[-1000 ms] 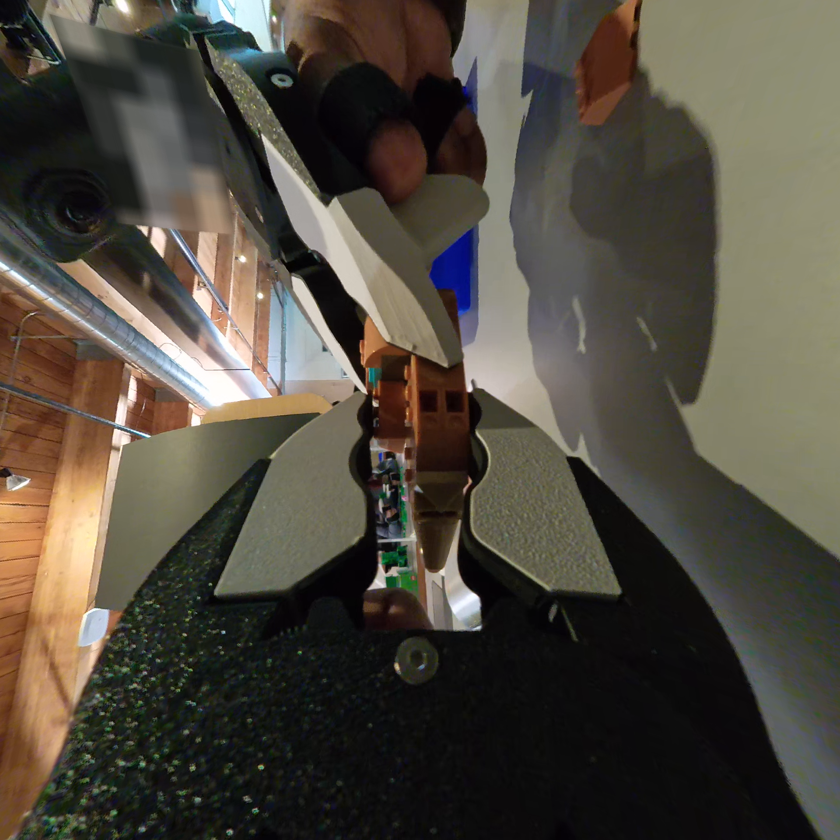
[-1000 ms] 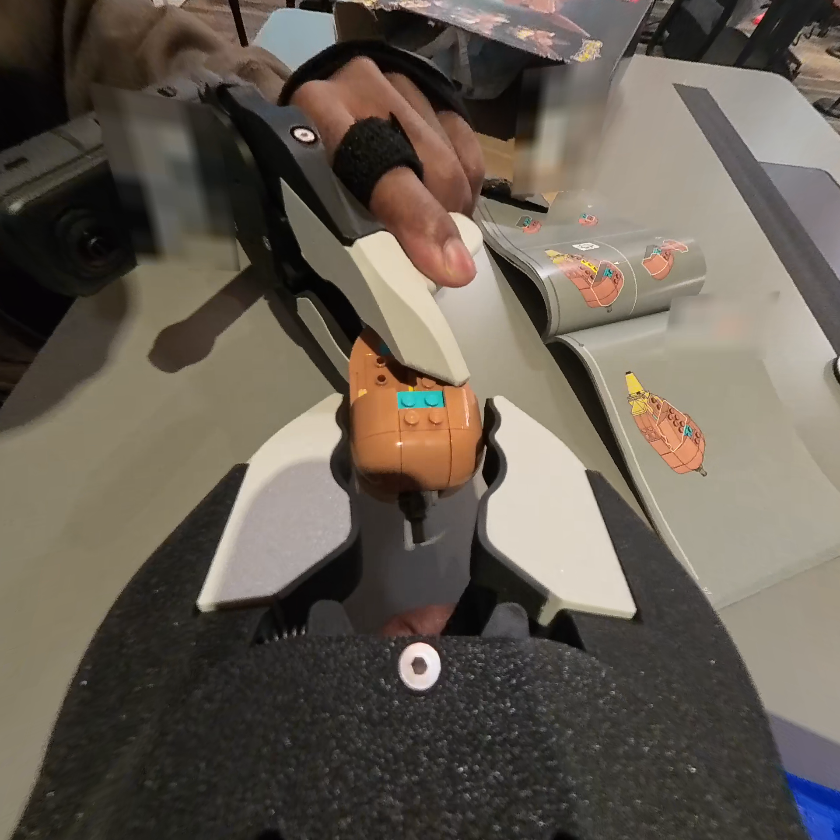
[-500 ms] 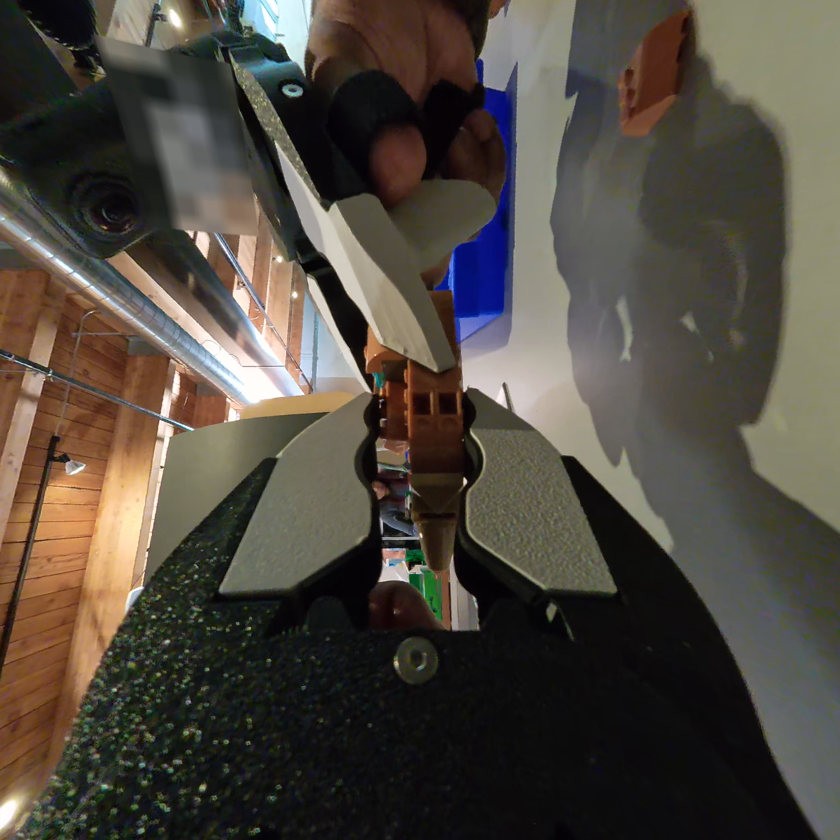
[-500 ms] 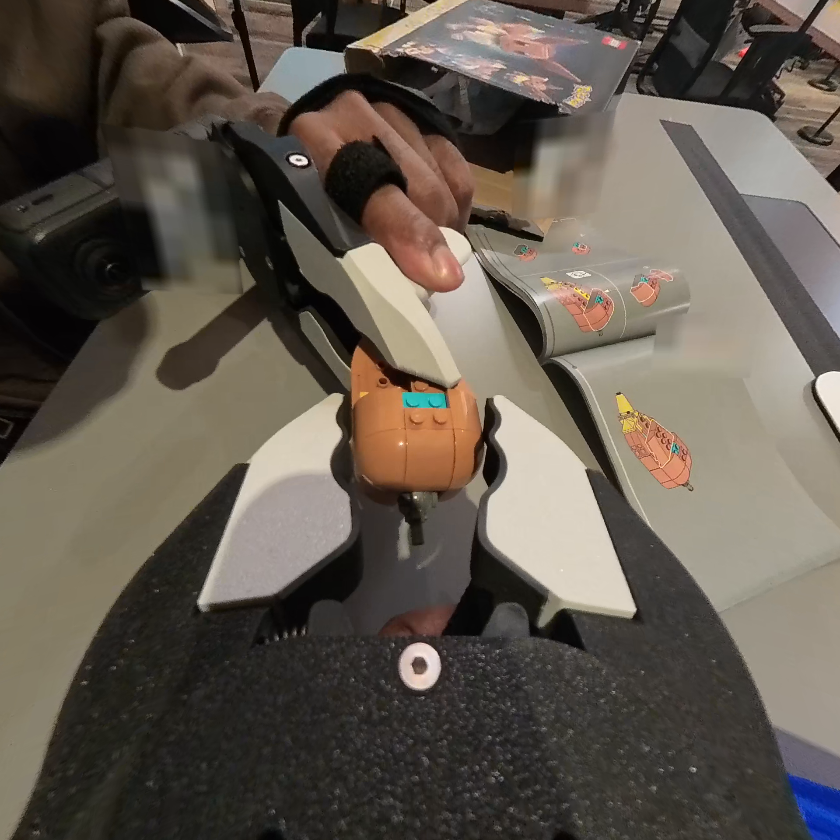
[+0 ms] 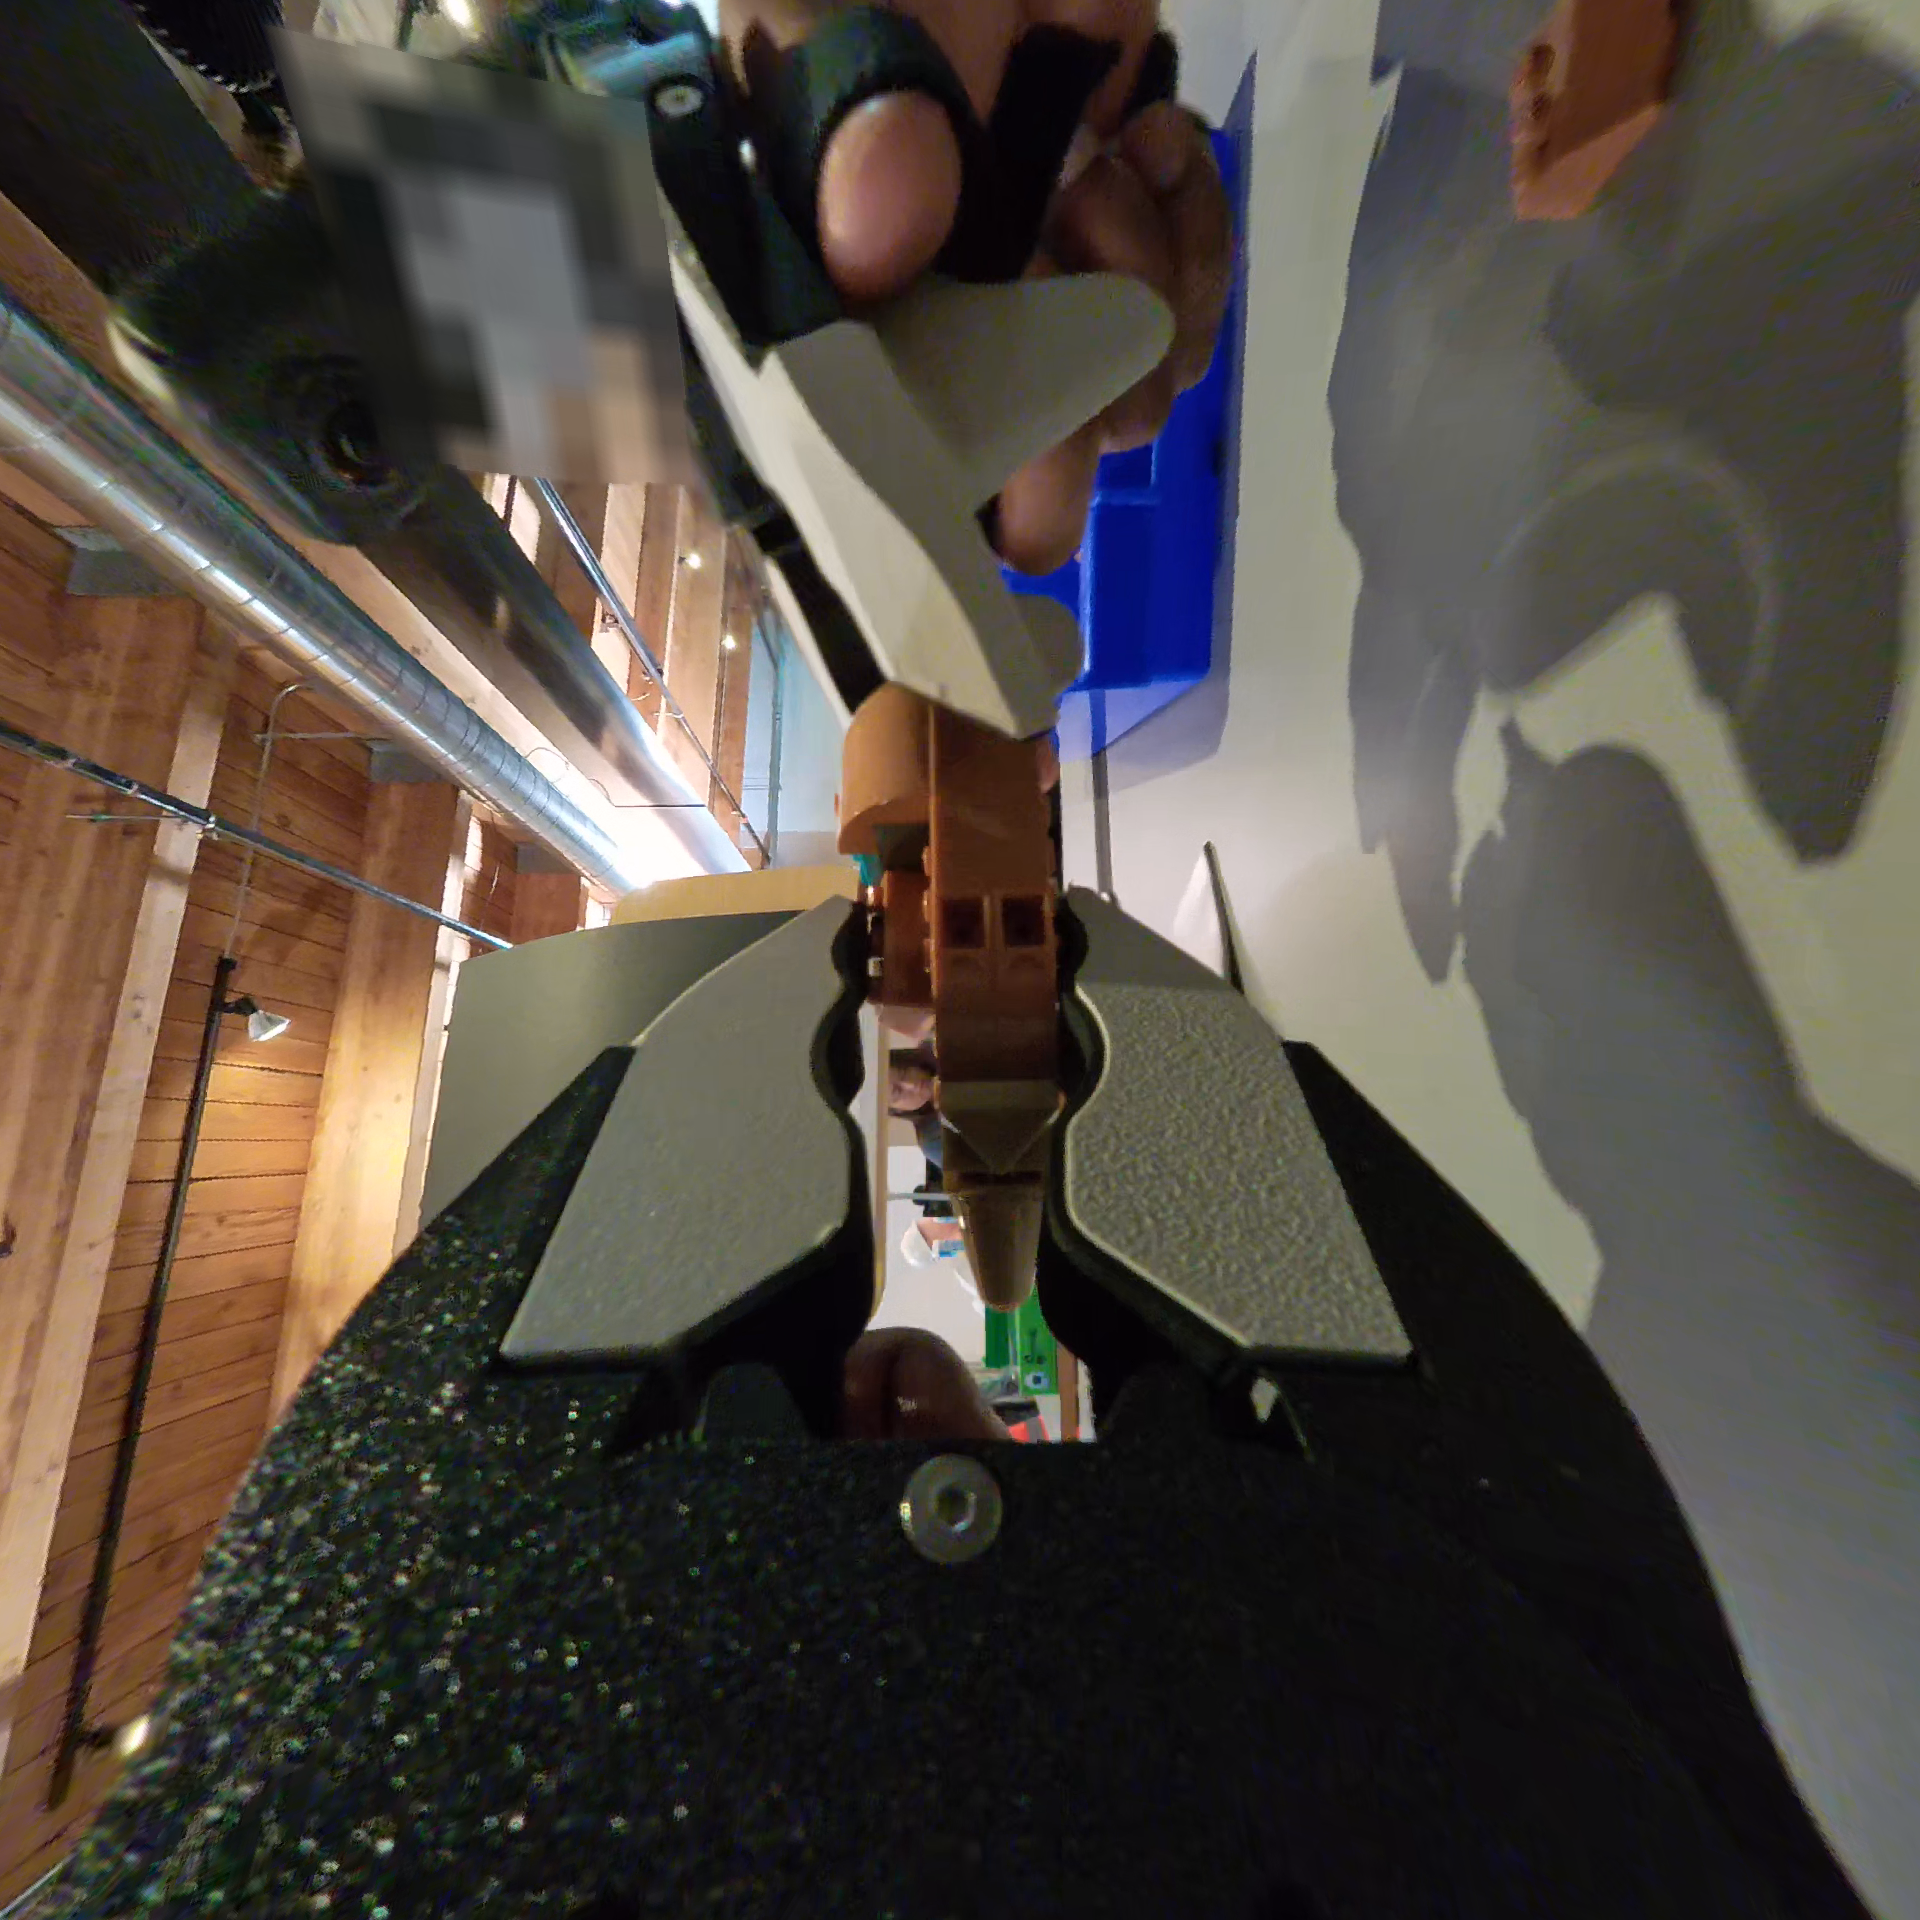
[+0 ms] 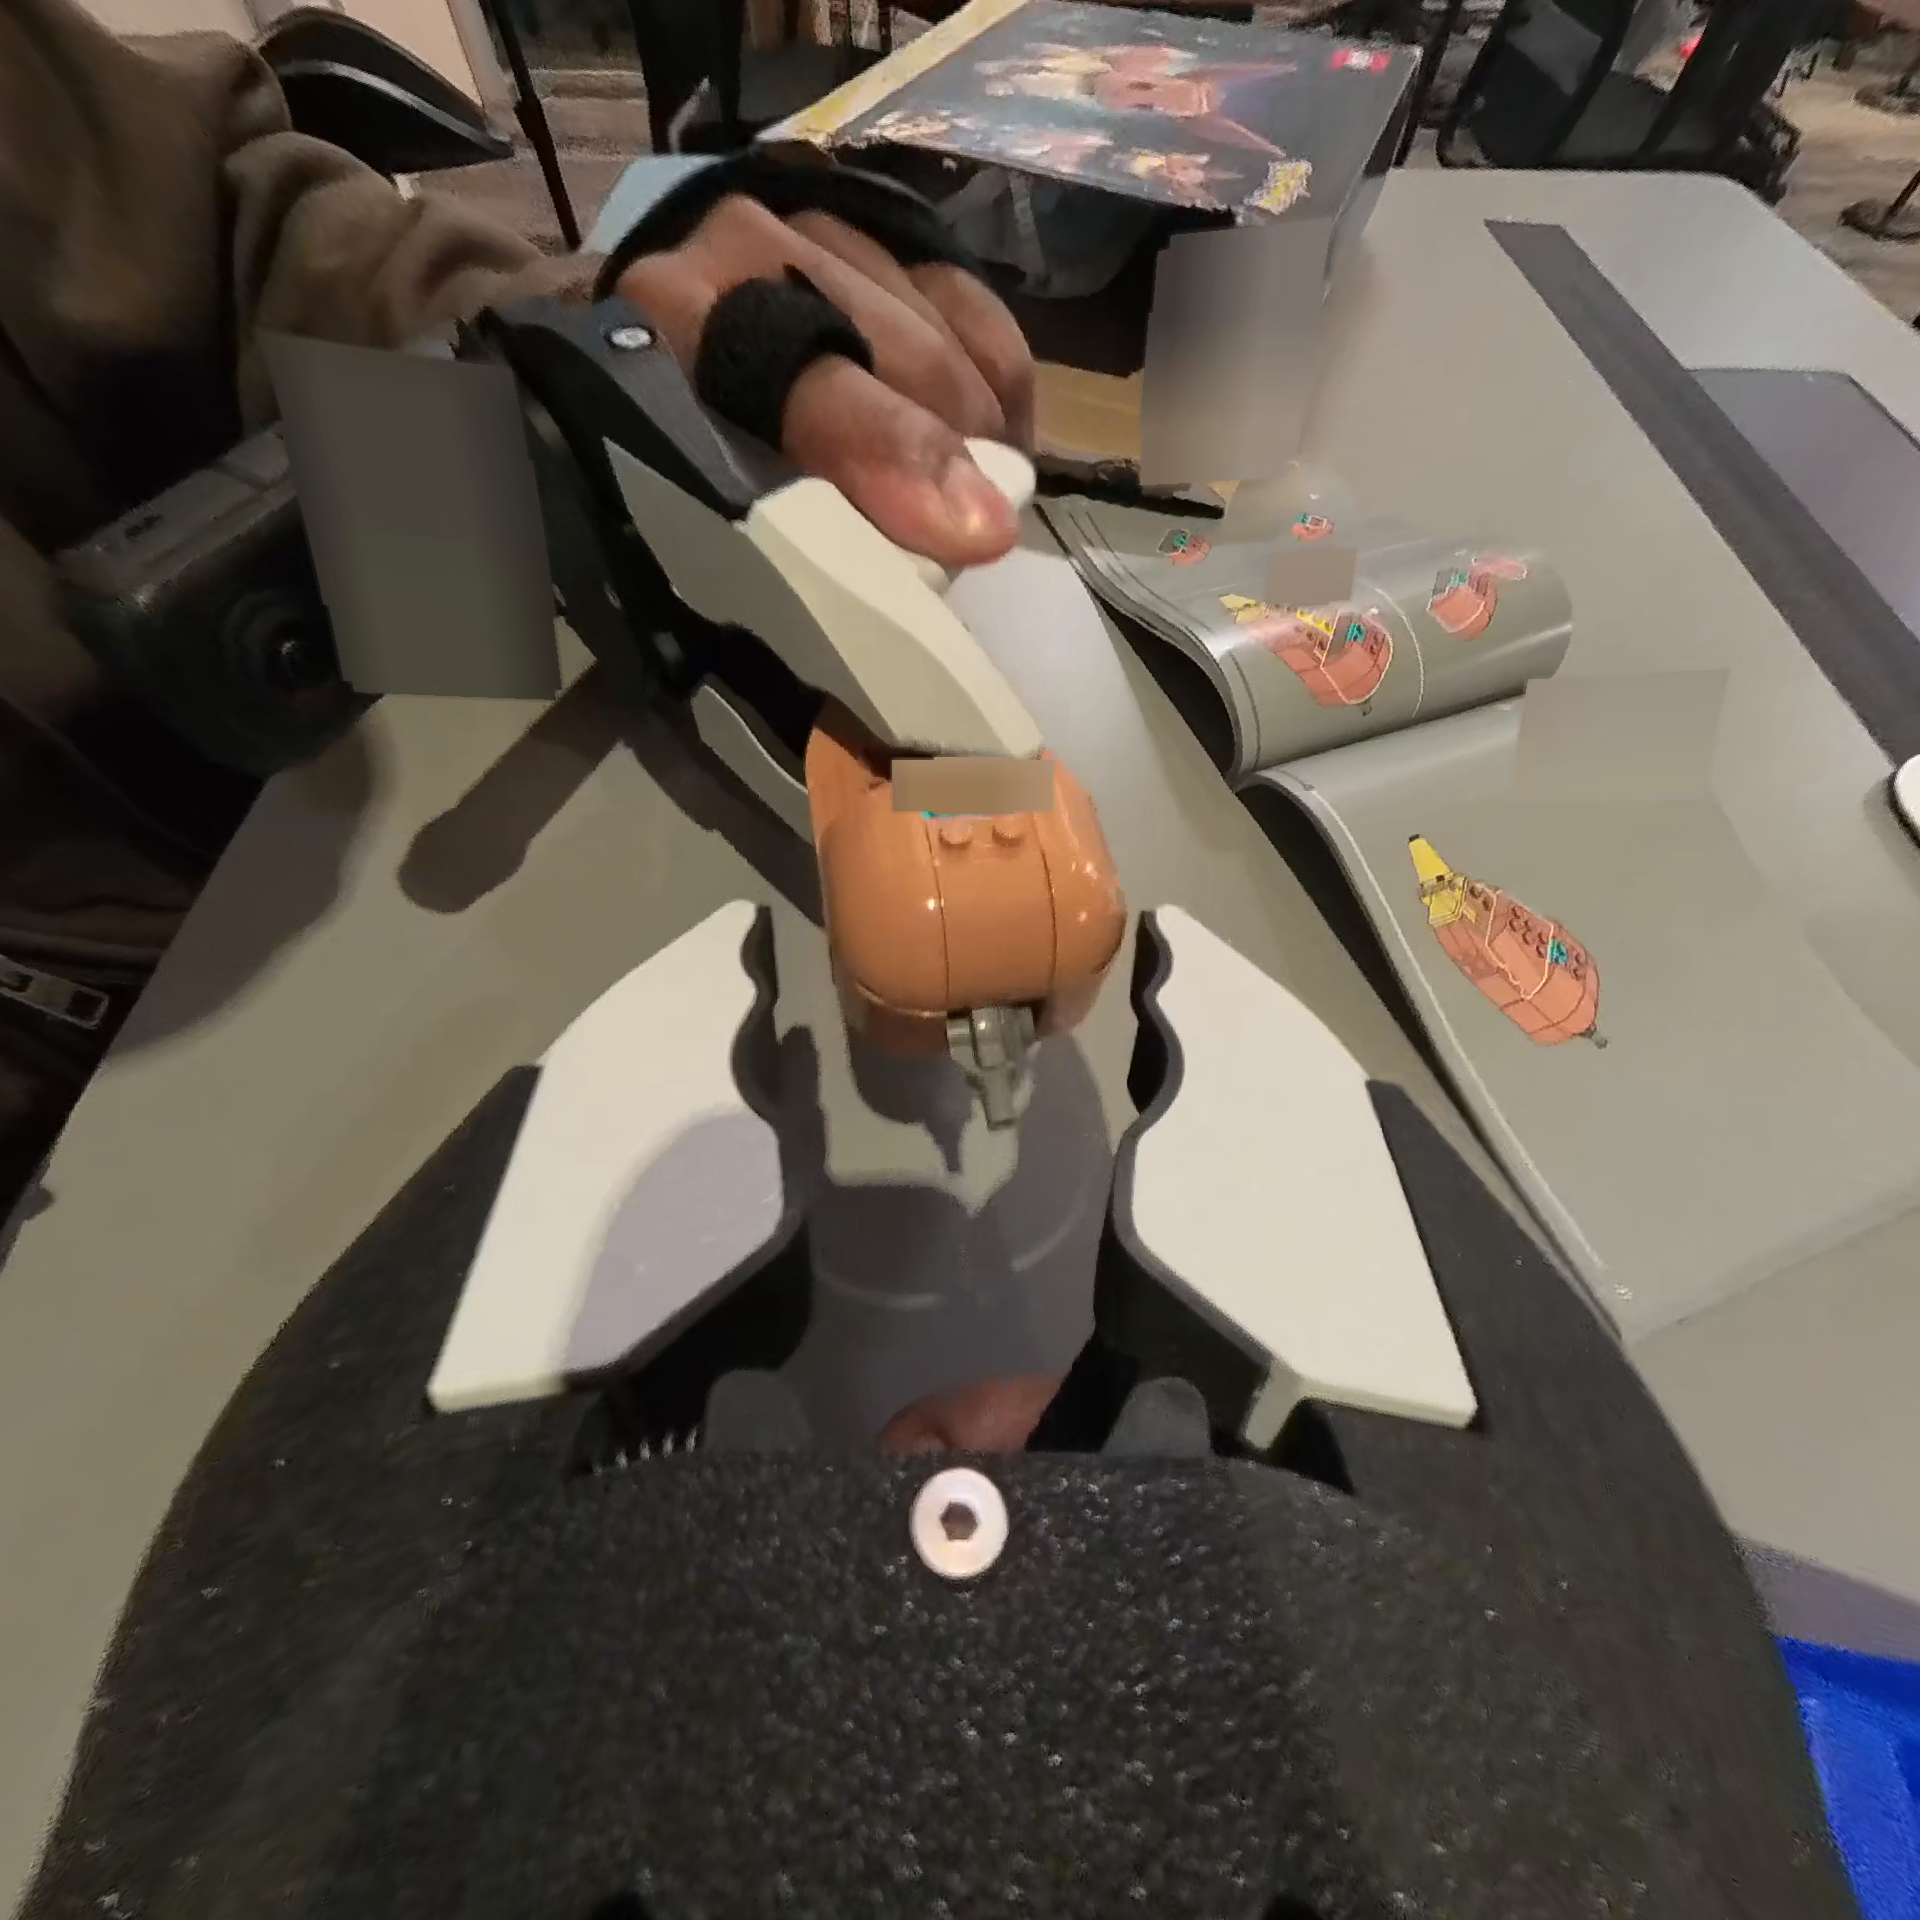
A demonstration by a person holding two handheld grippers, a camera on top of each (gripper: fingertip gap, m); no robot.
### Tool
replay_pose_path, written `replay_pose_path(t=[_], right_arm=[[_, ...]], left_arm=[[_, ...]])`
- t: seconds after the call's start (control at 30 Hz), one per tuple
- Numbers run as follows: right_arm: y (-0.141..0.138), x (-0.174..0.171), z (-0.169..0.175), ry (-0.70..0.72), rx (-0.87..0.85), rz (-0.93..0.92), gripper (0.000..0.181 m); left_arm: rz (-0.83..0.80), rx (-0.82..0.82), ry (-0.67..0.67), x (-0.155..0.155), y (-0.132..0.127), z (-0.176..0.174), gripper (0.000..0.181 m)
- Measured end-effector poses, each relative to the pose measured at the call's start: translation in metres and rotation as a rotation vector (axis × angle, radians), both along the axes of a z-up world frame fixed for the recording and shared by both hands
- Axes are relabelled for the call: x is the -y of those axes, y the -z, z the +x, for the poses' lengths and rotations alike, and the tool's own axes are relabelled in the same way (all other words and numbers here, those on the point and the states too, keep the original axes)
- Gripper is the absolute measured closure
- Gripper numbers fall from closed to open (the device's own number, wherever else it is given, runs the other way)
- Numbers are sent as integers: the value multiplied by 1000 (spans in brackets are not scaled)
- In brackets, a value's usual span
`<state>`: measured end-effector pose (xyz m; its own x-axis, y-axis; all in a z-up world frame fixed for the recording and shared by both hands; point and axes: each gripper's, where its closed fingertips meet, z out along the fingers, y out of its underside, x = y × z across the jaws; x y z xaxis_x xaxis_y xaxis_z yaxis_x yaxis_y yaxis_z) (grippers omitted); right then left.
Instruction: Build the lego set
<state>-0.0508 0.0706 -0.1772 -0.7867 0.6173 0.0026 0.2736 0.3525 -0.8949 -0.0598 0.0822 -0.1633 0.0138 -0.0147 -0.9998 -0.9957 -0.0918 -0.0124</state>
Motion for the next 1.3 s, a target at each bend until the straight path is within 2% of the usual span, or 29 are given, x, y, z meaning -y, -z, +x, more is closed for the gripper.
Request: replay_pose_path(t=[0.2,0.33,0.73,1.3], right_arm=[[-6,10,-4,30,-43,-158,110],[-16,12,-6,44,-120,-220,116],[-11,18,-2,0,-127,-272,122],[-19,21,1,-15,-205,-276,122]], left_arm=[[61,2,-19,2,-12,-2,148],[80,26,-4,4,-18,0,148],[28,71,66,4,-12,11,147],[55,112,98,5,-20,16,144]])
